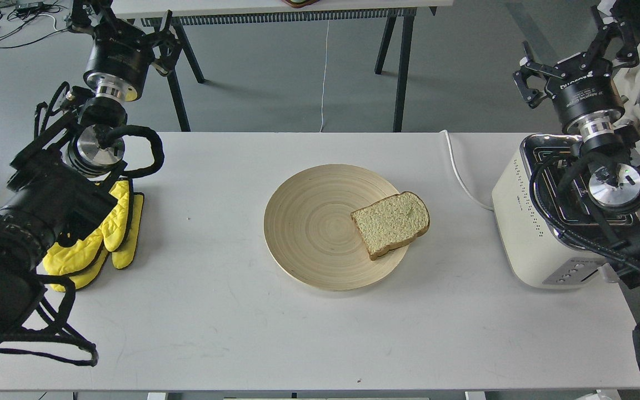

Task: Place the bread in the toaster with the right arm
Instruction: 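Lift the right gripper up and away from the toaster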

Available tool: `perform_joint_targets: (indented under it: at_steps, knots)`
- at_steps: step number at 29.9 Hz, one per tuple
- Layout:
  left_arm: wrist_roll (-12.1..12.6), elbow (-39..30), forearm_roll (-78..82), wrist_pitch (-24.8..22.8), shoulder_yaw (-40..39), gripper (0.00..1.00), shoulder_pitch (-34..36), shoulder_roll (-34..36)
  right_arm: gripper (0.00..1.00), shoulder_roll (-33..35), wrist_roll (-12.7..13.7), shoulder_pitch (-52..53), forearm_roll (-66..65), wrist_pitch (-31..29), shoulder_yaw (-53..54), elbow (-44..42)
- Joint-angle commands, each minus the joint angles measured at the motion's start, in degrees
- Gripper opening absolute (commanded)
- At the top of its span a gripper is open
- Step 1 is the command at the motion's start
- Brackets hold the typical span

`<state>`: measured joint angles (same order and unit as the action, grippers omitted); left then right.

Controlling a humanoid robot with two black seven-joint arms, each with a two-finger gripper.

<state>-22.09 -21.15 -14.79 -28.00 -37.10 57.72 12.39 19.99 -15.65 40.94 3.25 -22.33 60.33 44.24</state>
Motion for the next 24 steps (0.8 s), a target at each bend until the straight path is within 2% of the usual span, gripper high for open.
perform_joint_targets:
  at_steps: [1, 5, 11, 15, 19, 24]
  knots:
    - [-0.15, -0.03, -0.07, 0.0, -0.16, 1.0, -0.24, 0.35, 0.99, -0.03, 0.35, -0.25, 0.0, -0.35, 0.05, 0.14]
    - [-1.03, -0.12, -0.16, 0.0, -0.25, 1.0, -0.33, 0.35, 0.99, -0.12, 0.35, 0.02, 0.0, -0.35, -0.03, 0.14]
    - [-1.03, 0.06, -0.24, 0.0, -0.25, 1.0, -0.41, 0.09, 0.99, 0.4, 0.44, 0.72, -0.17, -3.24, -3.54, 0.23]
    - [-0.85, -0.12, -0.07, 0.0, 0.01, 1.0, -0.5, -0.17, 0.99, 0.93, 0.09, 1.07, -1.57, -2.81, -5.48, 1.45]
    - [-0.77, -0.12, -0.07, 0.0, 0.01, 1.0, -0.5, -0.09, 0.98, 2.34, -0.17, 1.07, -10.87, -0.36, -5.92, 2.25]
    - [-0.68, -0.03, -0.07, 0.0, 0.01, 1.0, -0.5, -0.09, 0.98, 2.78, -0.26, -1.29, -23.88, 5.17, -7.41, 11.63]
